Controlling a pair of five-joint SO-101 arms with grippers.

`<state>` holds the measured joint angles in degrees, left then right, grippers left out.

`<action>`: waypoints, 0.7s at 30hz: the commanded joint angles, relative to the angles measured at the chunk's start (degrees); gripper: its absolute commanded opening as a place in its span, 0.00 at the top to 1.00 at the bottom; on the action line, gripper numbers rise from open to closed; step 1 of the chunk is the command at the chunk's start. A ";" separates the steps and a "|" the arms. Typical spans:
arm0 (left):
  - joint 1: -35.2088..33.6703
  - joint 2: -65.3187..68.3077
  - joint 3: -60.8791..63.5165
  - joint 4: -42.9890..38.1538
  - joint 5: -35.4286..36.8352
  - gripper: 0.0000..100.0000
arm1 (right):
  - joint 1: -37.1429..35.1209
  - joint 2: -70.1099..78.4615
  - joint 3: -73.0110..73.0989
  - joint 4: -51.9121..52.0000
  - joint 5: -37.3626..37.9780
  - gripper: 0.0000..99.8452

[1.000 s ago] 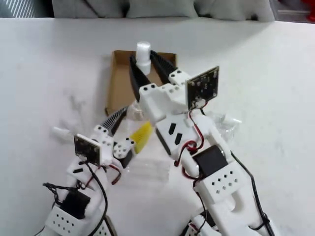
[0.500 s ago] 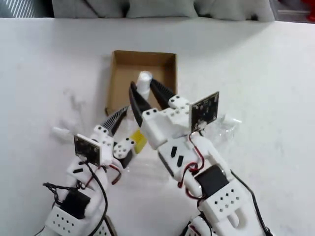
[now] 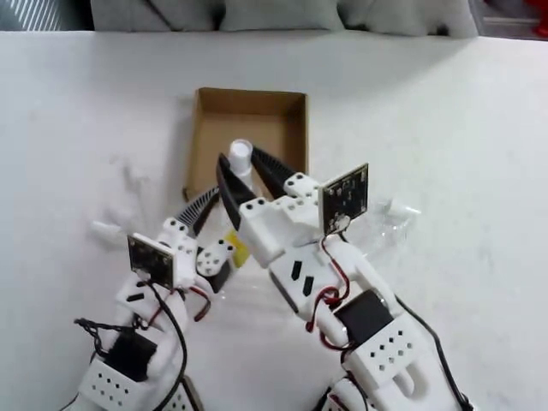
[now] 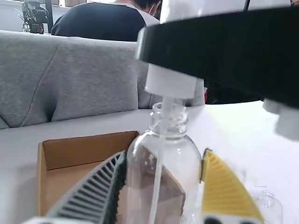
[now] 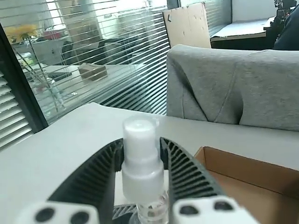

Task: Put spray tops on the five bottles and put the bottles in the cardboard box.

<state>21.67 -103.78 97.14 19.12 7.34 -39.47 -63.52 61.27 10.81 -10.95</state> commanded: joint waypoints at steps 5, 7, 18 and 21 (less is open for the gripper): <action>0.40 -0.84 -0.18 0.26 -0.62 0.88 | -0.48 1.71 1.49 -1.36 6.42 0.98; 0.40 -0.84 -0.18 0.26 -0.62 0.88 | -0.48 1.71 1.49 -1.19 6.51 0.98; 0.40 -0.84 -0.18 0.26 -0.62 0.88 | -0.40 1.63 1.41 0.66 6.77 0.98; 0.40 -0.84 -0.18 0.26 -0.62 0.88 | 0.57 0.57 1.41 0.66 6.77 0.98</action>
<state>21.67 -103.69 97.14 19.74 7.25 -39.56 -62.20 63.03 10.73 -4.97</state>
